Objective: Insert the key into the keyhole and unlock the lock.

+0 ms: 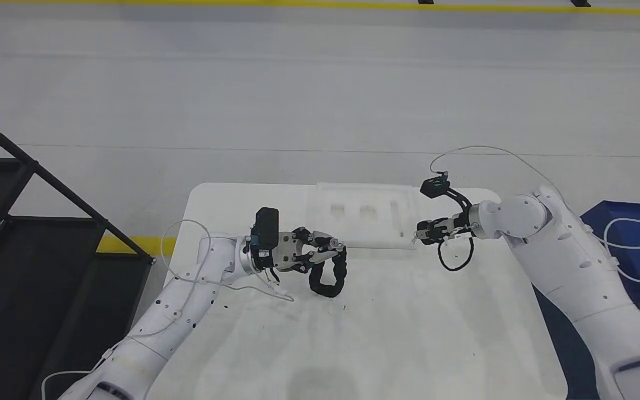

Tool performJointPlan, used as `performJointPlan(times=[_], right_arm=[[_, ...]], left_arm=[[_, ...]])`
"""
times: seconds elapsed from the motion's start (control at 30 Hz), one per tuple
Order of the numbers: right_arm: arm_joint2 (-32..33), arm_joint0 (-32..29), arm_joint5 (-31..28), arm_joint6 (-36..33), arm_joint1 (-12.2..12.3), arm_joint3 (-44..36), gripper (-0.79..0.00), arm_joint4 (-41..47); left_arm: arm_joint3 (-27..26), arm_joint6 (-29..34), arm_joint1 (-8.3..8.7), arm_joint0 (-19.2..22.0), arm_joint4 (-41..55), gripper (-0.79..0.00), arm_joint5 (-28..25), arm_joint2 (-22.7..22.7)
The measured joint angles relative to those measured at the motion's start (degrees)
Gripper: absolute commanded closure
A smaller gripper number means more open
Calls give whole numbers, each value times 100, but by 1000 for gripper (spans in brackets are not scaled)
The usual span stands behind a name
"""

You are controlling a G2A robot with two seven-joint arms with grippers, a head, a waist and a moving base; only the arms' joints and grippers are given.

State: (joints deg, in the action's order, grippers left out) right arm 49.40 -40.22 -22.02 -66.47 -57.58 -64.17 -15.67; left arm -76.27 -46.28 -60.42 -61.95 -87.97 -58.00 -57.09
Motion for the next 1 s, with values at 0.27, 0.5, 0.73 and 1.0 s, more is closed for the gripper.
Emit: performJointPlan(times=[0.27, 0.5, 0.73, 1.0], right_arm=[[8, -23, 15, 37, -1, -8, 0, 14], [-150, 153, -9, 403, -119, 67, 0, -29], [-519, 577, -189, 675, -385, 808, 0, 87], [-877, 937, -205, 829, -673, 1588, 0, 70]], left_arm=[[0, 0, 0, 0, 0, 0, 0, 0], [0, 0, 0, 0, 0, 0, 0, 0], [0, 0, 0, 0, 0, 0, 0, 0], [0, 0, 0, 0, 0, 0, 0, 0]])
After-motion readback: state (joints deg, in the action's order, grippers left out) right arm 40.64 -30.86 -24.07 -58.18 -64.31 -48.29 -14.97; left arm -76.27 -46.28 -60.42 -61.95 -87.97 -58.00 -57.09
